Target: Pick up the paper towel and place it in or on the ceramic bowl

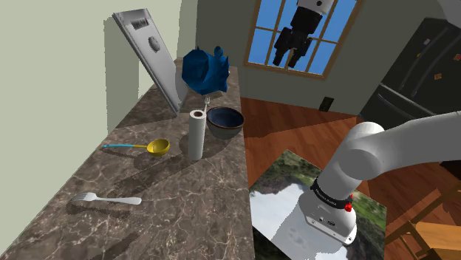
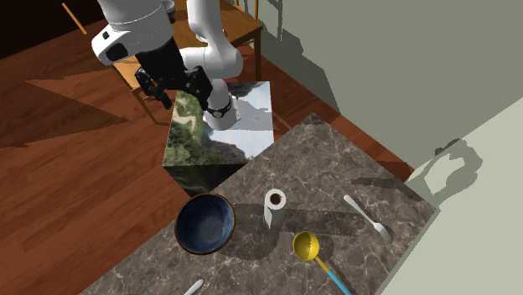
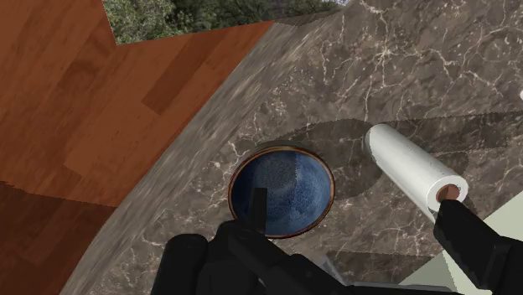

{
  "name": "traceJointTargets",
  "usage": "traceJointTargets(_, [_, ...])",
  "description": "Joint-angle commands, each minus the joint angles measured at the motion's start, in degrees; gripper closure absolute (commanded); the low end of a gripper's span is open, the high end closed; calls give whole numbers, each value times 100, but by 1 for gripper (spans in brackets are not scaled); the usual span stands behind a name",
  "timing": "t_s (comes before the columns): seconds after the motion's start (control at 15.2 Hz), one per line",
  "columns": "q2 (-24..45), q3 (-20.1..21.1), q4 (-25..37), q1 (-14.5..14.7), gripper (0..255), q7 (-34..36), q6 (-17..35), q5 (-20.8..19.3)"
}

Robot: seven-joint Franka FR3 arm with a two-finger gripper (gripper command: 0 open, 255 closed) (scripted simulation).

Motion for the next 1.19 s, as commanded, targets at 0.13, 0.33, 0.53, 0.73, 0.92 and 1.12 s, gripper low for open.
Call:
traceJointTargets(0.13, [127,183,-165,52,0,172,313,107])
traceJointTargets(0.33, [375,458,-357,134,0,424,789,257])
traceJointTargets(0.53, [693,734,-480,213,0,673,1269,389])
traceJointTargets(0.73, [1078,1008,-534,285,0,922,1747,494])
traceJointTargets(0.92, [1523,1279,-517,344,0,1177,2216,560])
traceJointTargets(1.12, [2022,1548,-431,386,0,1445,2668,576])
